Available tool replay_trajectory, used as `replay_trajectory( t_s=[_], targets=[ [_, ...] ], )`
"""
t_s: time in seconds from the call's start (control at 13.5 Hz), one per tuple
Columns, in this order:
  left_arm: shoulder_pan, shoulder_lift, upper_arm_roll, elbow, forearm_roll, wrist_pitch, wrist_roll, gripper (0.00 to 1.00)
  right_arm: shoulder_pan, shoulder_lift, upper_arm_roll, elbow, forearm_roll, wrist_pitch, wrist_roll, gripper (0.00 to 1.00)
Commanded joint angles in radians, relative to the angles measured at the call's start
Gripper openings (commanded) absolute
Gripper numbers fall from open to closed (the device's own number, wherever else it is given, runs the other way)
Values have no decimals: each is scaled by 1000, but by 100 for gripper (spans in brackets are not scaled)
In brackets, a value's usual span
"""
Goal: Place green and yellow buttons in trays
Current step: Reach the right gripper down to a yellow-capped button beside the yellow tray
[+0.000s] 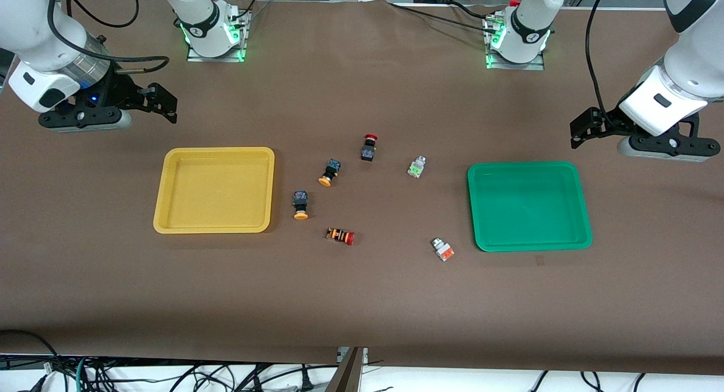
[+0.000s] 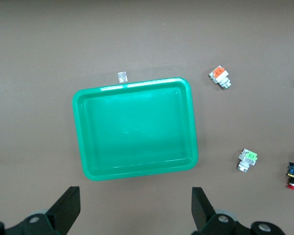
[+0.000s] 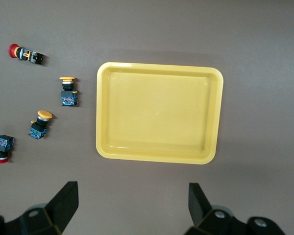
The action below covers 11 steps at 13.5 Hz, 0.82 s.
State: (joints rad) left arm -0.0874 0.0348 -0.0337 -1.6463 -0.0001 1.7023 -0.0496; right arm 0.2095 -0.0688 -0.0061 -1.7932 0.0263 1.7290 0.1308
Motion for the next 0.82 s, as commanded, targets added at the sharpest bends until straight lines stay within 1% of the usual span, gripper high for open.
replay_trajectory(
  t_s=[0.0, 0.22, 0.37, 0.52, 0.74],
  targets=[
    [0, -6, -5, 11, -5, -12, 14, 100, -16, 9, 21, 20, -13, -17, 22, 99],
    [0, -6, -9, 11, -5, -12, 14, 100, 28, 56, 21, 28, -14, 3, 30, 99],
    [0, -6, -9, 11, -5, -12, 14, 100, 68, 134, 21, 29, -9, 65, 32, 99],
    [0, -6, -9, 11, -5, -13, 14, 100, 108, 243, 21, 29, 1, 169, 99, 99],
    [0, -6, -9, 11, -5, -13, 14, 100, 177, 416, 21, 38, 6, 387, 242, 100]
  ],
)
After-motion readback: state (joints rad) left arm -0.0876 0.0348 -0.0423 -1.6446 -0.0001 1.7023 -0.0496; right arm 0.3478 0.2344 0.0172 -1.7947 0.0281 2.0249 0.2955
